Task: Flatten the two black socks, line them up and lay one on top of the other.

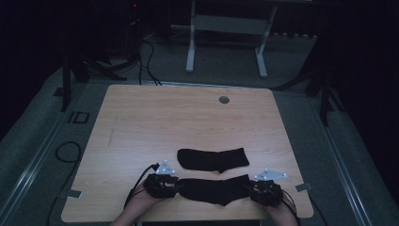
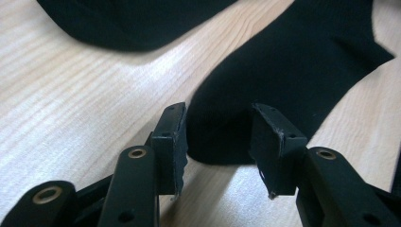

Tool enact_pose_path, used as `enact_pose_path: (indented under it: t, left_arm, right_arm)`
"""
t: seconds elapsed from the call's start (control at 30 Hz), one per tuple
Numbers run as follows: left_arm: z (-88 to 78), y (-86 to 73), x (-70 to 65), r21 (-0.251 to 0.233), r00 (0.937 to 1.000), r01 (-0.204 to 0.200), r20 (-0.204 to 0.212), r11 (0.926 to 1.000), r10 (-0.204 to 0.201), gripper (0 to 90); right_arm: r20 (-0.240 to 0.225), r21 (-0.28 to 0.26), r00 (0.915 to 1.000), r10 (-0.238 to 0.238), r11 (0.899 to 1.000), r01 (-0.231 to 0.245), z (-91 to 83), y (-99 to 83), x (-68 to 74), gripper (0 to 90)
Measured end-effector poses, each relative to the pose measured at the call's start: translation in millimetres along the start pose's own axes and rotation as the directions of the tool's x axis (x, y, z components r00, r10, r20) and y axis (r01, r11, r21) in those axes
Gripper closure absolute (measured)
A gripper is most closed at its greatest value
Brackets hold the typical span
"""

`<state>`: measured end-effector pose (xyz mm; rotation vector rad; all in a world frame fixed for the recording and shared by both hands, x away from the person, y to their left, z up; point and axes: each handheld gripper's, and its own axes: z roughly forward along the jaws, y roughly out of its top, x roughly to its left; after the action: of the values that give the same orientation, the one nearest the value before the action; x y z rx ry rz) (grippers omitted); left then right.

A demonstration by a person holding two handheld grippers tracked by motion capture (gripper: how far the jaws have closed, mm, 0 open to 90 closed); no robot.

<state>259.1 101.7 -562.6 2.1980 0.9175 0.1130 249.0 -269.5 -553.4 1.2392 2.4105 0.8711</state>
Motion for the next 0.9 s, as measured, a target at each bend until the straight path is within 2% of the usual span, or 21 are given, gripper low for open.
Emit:
enact_pose_path:
  t: [0.1,0.17,0.23,0.27,0.33,0.43,0.47,0.6,0.73,0.9]
  left_arm:
    - [0.6,0.5,0.1,0.000,0.9999,0.005,-0.010,1.0000,-0.005,62.3]
    - [0.8,-0.3,0.6,0.000,0.9999,0.010,-0.010,0.9999,-0.010,72.7]
    - [0.9,-1.0,0.2,-0.001,0.9998,0.013,-0.017,0.9999,-0.013,83.6]
    - [0.2,-0.9,-0.3,-0.001,0.9997,0.008,-0.024,1.0000,-0.008,85.5]
    - [-1.4,-0.2,-1.7,0.008,0.9996,-0.004,-0.029,1.0000,0.004,86.7]
    - [-6.7,0.5,-3.5,-0.004,0.9996,-0.005,-0.027,1.0000,0.005,87.2]
    - [-10.4,1.3,-4.1,-0.017,0.9997,0.002,-0.024,0.9999,-0.003,87.6]
    - [-24.7,7.6,-4.7,-0.043,0.9996,-0.012,-0.027,0.9990,0.011,87.7]
    - [-42.3,21.8,-3.3,-0.074,0.9980,-0.043,-0.050,0.9963,0.039,87.7]
    - [-68.0,50.1,6.7,-0.103,0.9939,-0.071,-0.091,0.9921,0.062,87.7]
  right_arm:
    - [-0.002,-0.005,1.0000,-0.006,1.000,0.006,0.3,-0.4,1.2,70.9]
    - [-0.003,-0.008,1.0000,-0.009,1.000,0.009,0.4,-0.4,2.5,79.2]
    - [0.004,-0.013,0.9999,-0.010,1.000,0.010,0.8,-0.4,4.7,82.3]
    - [0.009,-0.011,0.9998,-0.018,1.000,0.018,0.7,-0.1,5.9,82.7]
    - [-0.001,-0.003,0.9997,-0.023,1.000,0.023,-0.2,1.0,7.3,83.3]
    - [-0.014,-0.016,0.9998,-0.012,1.000,0.011,-3.8,1.7,7.9,83.4]
    - [-0.018,-0.023,0.9998,-0.011,1.000,0.011,-5.8,2.1,8.2,83.5]
    - [-0.037,-0.067,0.9993,-0.006,0.998,0.004,-18.9,8.9,9.5,83.5]
    - [-0.047,-0.120,0.9988,-0.014,0.993,0.008,-33.0,21.8,8.7,83.5]
    - [-0.053,-0.194,0.9983,-0.025,0.981,0.014,-50.8,47.0,1.9,83.5]
